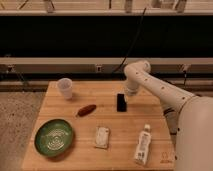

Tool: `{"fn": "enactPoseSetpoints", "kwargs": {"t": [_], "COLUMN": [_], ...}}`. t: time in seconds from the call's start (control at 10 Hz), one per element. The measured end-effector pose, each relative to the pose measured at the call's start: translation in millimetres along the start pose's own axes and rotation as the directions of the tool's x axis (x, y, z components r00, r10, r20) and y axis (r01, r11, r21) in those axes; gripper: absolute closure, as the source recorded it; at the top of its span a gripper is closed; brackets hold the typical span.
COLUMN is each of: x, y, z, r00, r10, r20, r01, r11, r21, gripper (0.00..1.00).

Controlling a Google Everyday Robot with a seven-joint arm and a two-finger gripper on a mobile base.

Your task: Push the eraser across the table

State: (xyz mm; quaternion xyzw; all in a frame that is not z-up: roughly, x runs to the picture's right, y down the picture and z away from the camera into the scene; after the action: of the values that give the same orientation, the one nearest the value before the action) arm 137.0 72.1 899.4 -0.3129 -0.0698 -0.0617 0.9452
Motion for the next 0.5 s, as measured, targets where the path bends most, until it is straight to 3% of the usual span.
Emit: {"fn": "enactPoseSetpoints", "kwargs": {"t": [0.2, 0.5], "x": [-10.3, 0.9], "y": [-5.5, -3.1], "z": [5.5, 10.9], "r00": [1.0, 1.0], "r10": [-0.015, -0.018], "r20": [0.006, 0.003], "r01": [0.015, 0.018], "r11": [1.0, 0.999], "r21": [-0.009, -0.031], "gripper": [1.0, 1.0]}}
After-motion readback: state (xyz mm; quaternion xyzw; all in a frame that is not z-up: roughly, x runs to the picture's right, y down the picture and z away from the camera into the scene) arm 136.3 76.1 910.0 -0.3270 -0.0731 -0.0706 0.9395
